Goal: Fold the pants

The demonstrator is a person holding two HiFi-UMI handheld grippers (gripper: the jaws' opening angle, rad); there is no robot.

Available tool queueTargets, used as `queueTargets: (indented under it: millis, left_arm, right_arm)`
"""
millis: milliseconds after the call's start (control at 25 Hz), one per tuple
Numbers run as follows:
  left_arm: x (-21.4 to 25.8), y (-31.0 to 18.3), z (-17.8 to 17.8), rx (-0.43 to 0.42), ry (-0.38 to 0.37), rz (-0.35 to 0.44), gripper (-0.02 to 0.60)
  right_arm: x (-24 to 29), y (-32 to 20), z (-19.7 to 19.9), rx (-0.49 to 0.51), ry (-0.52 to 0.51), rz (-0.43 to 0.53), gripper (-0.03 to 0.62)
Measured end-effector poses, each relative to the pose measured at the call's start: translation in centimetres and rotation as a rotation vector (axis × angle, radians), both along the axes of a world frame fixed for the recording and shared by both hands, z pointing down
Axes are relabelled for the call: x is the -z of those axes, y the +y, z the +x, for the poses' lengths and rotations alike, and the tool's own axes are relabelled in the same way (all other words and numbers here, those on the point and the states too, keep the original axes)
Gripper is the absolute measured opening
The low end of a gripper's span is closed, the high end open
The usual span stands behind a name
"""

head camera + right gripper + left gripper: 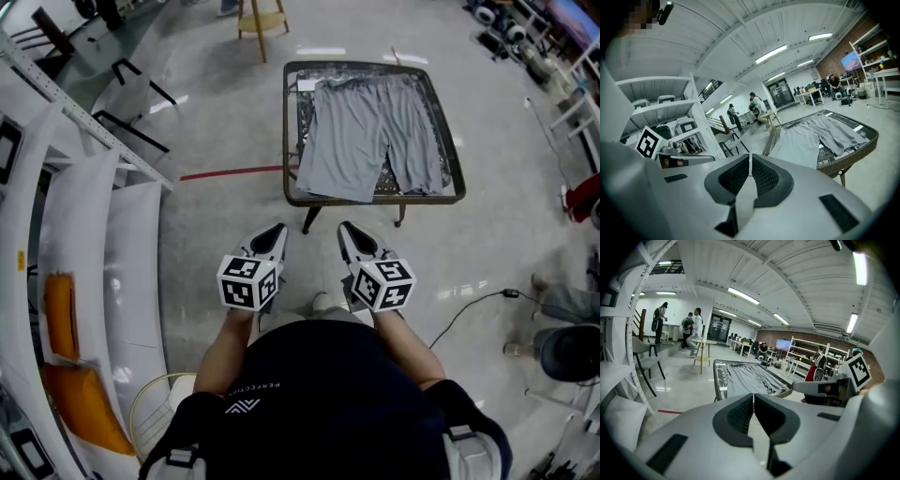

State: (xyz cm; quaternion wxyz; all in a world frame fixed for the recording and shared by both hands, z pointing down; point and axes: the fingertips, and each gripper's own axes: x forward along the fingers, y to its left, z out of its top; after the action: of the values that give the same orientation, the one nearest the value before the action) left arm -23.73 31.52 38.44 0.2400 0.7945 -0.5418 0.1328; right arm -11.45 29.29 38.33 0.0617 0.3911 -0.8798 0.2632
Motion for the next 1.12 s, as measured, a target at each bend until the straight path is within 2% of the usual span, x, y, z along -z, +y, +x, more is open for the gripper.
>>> queueTargets:
  millis: [280, 480, 1120]
  left_arm:
    - [-0.7, -2.4, 2.9, -0.037, -0.011, -0.006, 0.017]
    - [-1.7, -3.4, 3.7, -0.035, -0.016, -0.029, 0.017]
    - [-4.7, -8.5, 5.3, -0.081, -0.008, -0.104, 0.017]
  right_arm:
    - [-0.3, -2.8, 2.0, -0.017, -0.024, -0.011, 0.041]
    - [-1.0, -3.6, 3.2, -0.046, -0.036, -0.031, 0.041]
    - [-2.3, -8.0, 3.2, -0.072, -0.015, -0.073, 0.041]
